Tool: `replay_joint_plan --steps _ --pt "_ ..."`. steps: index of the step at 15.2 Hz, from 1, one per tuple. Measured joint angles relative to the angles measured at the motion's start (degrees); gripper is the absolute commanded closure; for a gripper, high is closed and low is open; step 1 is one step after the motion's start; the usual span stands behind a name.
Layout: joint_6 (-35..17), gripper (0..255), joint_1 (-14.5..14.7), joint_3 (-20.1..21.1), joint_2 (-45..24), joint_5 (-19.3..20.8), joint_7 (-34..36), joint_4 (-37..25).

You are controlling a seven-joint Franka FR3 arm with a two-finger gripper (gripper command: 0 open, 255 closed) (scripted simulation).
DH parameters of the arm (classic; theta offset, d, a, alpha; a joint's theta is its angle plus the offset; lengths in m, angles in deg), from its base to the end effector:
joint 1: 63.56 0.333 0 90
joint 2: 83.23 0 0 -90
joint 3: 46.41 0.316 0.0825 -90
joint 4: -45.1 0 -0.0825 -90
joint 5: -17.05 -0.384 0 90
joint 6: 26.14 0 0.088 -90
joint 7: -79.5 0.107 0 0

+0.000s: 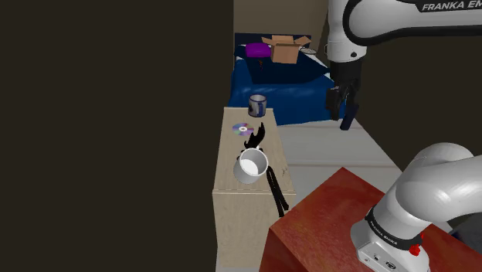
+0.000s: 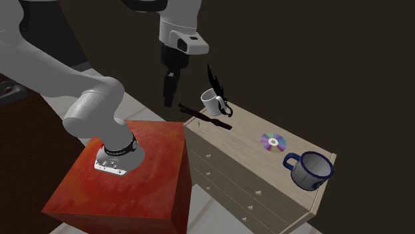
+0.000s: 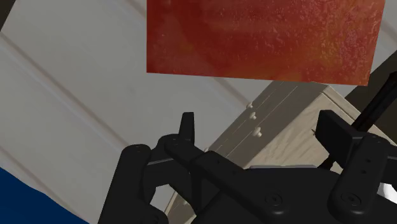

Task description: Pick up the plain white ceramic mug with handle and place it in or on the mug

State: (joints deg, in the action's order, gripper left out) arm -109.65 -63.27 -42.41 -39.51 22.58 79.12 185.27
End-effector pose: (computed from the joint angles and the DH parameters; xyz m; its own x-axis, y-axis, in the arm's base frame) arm 0.2938 0.0148 0.5337 0.9736 0.0390 -0.2248 0.0723 -0.9872 0.1421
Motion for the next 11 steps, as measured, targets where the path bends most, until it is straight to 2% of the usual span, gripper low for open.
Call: replay_joint_plan --steps 4,11 --pt "-3.5 0 1.2 2.3 0.2 -2.2 2.9 2.0" --pt "-17.3 0 4.6 9.8 -1.3 -8.0 11.4 8.0"
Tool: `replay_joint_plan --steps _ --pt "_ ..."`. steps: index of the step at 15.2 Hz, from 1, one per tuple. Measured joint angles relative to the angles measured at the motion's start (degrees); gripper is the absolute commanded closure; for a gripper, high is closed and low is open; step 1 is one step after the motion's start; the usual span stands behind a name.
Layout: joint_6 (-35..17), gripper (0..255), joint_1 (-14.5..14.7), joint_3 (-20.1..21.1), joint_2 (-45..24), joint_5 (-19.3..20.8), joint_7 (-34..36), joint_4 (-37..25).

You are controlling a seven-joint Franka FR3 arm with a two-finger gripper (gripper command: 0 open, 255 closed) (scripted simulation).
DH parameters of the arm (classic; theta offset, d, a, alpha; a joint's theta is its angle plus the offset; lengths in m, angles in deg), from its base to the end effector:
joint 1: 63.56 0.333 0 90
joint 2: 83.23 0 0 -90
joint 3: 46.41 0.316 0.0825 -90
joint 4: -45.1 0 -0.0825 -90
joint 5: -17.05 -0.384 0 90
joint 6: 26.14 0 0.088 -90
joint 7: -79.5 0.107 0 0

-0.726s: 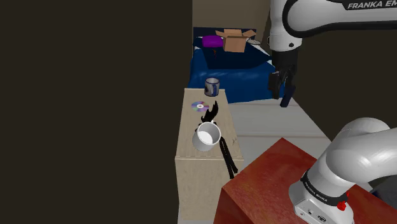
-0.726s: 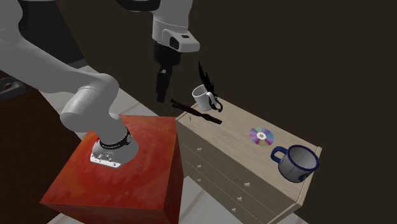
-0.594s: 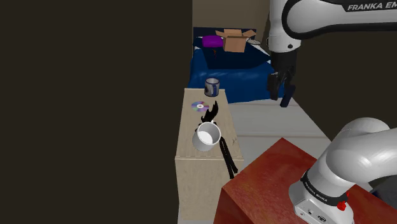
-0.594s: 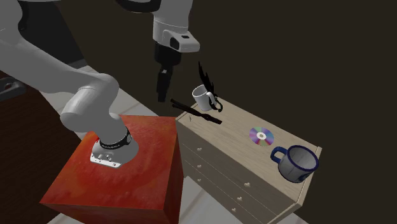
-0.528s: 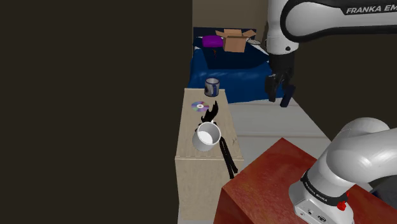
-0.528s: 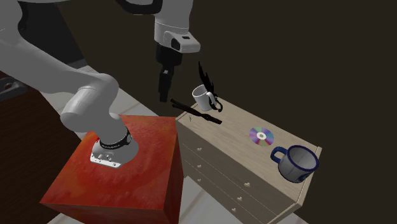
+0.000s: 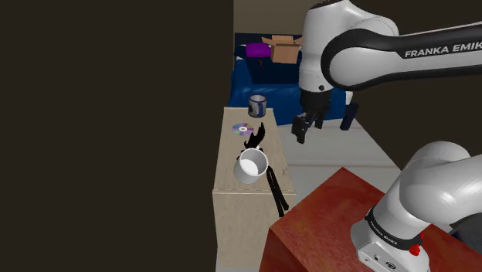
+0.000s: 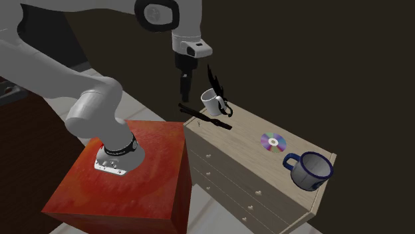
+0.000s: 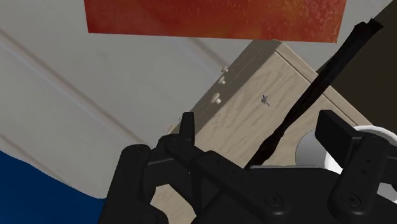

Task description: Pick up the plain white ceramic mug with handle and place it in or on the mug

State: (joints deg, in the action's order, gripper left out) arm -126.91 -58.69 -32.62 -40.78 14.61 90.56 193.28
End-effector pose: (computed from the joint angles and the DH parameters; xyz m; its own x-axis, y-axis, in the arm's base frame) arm 0.3020 0.1098 0.4759 0.9962 0.0476 -0.0736 0.0574 -0.9889 0.1371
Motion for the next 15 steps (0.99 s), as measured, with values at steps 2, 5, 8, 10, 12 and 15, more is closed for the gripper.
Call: replay_joint_plan --steps 2,5,8,10,12,15 --pt "-4.1 0 0.8 2.3 -0.9 -1.3 2.4 1.2" --pt "-11.0 0 1.7 6.2 -4.0 -2.7 6.4 2.3" --pt "-17.3 0 1.8 10.3 -8.4 -3.0 10.7 1.2" --pt "-21.5 0 1.8 13.4 -11.0 -2.9 14.0 1.0" --pt "-25.5 0 1.1 16.3 -14.0 -1.9 17.3 0.1" --pt "-31.8 0 -0.9 22.0 -19.9 1.3 23.8 -1.9"
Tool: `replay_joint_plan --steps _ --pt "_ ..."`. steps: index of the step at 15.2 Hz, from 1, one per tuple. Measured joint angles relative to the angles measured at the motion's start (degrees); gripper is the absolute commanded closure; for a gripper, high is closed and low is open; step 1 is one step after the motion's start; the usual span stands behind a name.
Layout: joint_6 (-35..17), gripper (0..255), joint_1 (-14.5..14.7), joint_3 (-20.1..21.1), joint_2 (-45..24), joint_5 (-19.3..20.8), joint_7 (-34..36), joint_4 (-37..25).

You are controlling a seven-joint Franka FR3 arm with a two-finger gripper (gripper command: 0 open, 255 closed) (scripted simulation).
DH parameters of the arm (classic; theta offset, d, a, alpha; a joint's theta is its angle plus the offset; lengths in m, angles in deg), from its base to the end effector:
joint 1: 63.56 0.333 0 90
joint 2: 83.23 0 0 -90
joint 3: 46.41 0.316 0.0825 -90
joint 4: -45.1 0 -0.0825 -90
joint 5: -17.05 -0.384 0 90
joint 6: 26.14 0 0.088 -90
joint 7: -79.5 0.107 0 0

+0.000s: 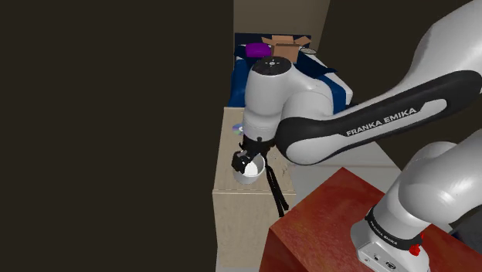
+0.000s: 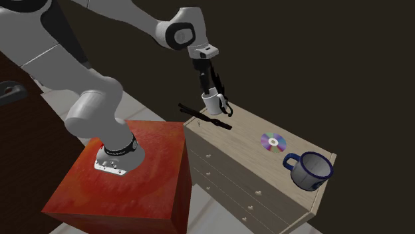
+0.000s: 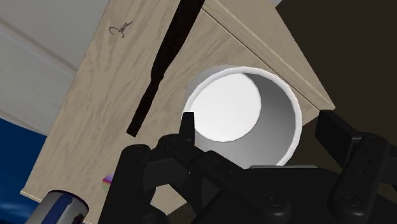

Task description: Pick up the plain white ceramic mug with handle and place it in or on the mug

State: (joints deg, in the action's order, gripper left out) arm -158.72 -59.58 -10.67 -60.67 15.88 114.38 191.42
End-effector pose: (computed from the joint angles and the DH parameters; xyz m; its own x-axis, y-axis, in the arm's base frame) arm 0.3314 0.2717 0.3887 0.9803 0.0546 0.1898 0.0317 -0.9921 0.1216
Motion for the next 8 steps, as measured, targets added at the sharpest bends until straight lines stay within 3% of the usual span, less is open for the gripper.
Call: replay_joint_plan --steps 3,8 --pt "-3.6 0 -2.1 3.9 -4.0 3.7 5.2 -1.8" --pt "-8.2 0 -4.7 5.8 -8.0 7.7 8.2 -1.2"
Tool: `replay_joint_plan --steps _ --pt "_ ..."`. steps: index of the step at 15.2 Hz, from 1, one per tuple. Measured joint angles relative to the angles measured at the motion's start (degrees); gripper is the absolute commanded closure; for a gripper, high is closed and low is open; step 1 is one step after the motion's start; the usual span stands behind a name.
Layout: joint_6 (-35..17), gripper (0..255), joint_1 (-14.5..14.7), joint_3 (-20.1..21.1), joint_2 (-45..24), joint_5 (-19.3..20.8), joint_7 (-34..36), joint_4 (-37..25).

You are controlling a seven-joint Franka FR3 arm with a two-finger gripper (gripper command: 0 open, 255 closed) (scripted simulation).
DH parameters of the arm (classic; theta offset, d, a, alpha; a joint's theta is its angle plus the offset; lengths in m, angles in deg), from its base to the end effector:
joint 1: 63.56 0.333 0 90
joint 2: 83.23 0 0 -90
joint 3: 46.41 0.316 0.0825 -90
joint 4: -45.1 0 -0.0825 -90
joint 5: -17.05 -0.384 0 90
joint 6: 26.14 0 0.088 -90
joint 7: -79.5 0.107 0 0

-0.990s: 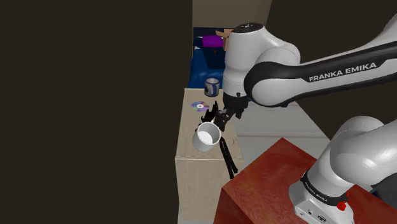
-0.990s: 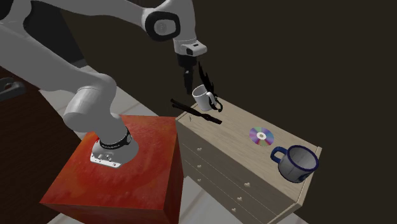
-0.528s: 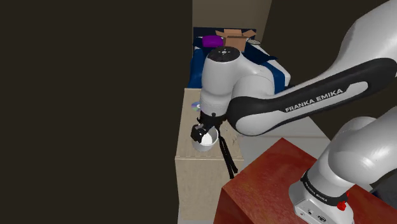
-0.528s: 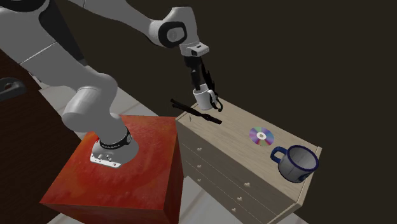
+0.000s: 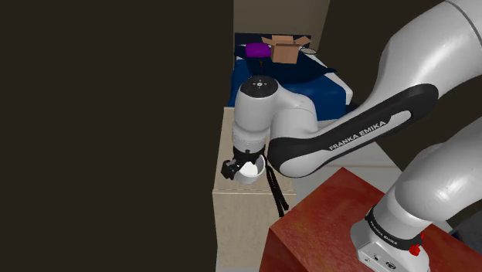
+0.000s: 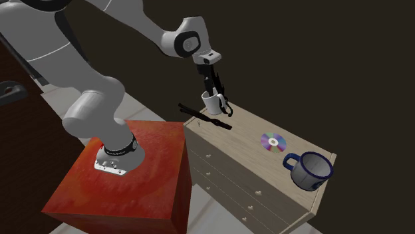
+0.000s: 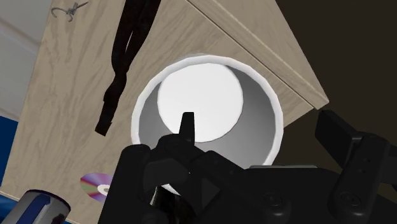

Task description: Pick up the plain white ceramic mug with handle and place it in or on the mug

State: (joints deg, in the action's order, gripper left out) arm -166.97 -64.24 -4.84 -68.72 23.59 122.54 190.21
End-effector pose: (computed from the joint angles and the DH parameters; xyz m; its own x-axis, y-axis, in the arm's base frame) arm 0.3454 0.2943 0.3543 0.9697 0.0534 0.2382 0.0267 -0.9931 0.1138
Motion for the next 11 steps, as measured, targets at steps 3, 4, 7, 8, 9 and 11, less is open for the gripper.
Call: replay_joint_plan --steps 3,4,7,8,9,11 --pt "-1.9 0 -1.0 0.8 -1.6 1.9 1.5 0.3" --pt "-2.0 0 -1.1 0.8 -1.7 2.0 1.5 0.3" --pt "-2.1 0 -1.1 0.9 -1.8 2.1 1.6 0.2" --pt "-2.2 0 -1.2 0.9 -1.9 2.3 1.7 0.2" --pt "-2.2 255 -1.2 0.9 -1.9 2.3 1.8 0.3" --pt "-2.3 255 -1.0 0.9 -1.7 2.1 1.7 0.3"
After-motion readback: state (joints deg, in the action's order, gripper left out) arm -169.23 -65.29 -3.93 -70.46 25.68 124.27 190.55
